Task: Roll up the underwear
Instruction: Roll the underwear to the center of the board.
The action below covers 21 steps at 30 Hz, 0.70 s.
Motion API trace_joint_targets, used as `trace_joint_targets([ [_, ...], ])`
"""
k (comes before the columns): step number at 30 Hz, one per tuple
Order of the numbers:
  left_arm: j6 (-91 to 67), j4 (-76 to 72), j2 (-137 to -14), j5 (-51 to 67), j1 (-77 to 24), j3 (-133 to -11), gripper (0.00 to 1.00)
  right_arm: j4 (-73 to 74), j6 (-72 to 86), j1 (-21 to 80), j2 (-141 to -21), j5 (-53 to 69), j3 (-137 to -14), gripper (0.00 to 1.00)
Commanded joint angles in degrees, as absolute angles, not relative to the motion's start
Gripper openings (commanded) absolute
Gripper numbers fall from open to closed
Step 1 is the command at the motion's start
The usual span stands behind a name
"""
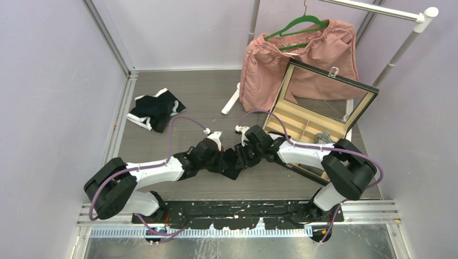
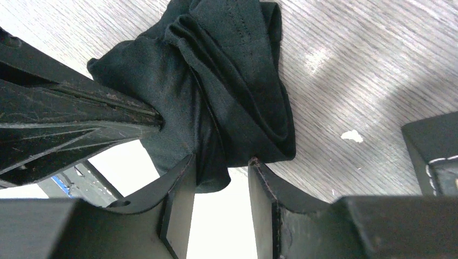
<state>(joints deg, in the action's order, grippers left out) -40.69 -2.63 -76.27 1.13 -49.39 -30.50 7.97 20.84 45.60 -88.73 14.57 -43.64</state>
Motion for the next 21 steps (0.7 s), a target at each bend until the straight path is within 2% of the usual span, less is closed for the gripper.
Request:
trace_joint_targets([
  [1,-40.1,1.8,-77.2,-3.7,-48.9,-29.3,0.01,13.7,18.7,45.7,-88.7,11.8,-42.0,0.45],
  [10,-37.8,2.1,-72.4,-0.3,-48.9,-34.4,0.01,11.4,16.7,45.8,-92.4,11.7,-43.3,0.44],
  [21,-35.6,0.3,-79.0,-2.0,-48.3,-37.6,0.01,12.3,14.3,45.8,-94.9,12.6,-46.0,0.44],
])
